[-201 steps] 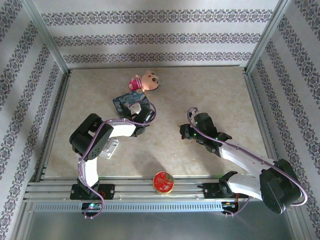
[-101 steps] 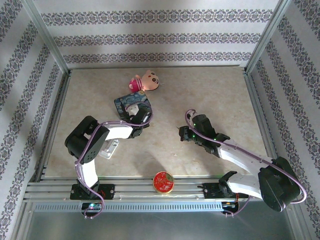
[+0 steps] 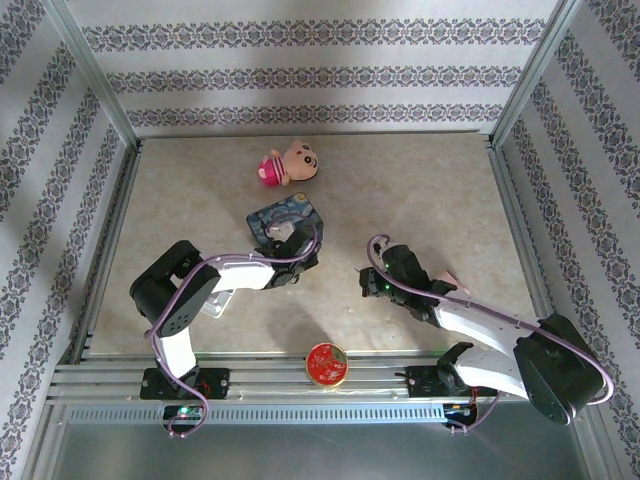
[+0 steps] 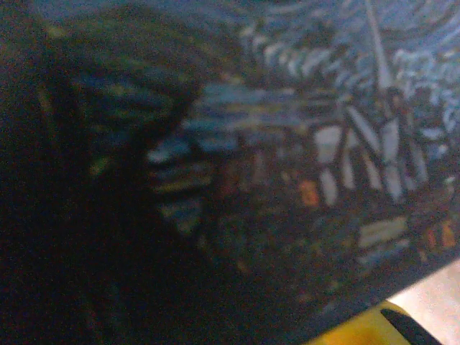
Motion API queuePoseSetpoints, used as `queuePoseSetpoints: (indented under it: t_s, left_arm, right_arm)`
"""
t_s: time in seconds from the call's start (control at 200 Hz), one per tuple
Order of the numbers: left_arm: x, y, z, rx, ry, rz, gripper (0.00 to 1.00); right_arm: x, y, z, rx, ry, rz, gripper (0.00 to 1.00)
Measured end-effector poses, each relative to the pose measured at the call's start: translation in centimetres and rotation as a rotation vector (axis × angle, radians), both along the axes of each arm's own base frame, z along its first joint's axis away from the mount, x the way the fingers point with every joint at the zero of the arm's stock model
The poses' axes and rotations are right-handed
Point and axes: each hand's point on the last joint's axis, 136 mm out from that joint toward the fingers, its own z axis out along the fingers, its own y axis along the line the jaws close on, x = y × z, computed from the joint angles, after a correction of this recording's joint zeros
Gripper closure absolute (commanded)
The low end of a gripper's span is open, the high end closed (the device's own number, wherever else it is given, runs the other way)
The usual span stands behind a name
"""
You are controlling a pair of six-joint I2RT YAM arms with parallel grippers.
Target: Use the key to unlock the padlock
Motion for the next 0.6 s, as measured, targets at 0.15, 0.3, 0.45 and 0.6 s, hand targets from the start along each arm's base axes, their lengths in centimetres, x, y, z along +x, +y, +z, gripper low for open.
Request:
queuePoseSetpoints:
  t_s: [0.15,0.3,0.45,0.6]
  left_arm:
    - [-1.2,-1.6,0.1,-0.062,0.021,-0.030,1.00]
    - [-1.5,-1.8,0.1,-0.084,0.024,-0.028,1.00]
    - [-1.4,-2.1,0.1,-0.106,0.017,-0.028,1.00]
    - [-1.4,-2.3,0.2,-0.127,0.006,-0.029,1.00]
  right_arm:
    - [-0.6,0.6,-0.4,0.006,-0.013,0.012,1.00]
    - [-1.1,0.5,-1.3,0.014,-0.012,0.004,1.00]
    - [-1.2,1.1,-1.6,0.027,-0.019,0.005,1.00]
    - [-1.3,2.0,-1.4,0.045,-0.050,0.018,1.00]
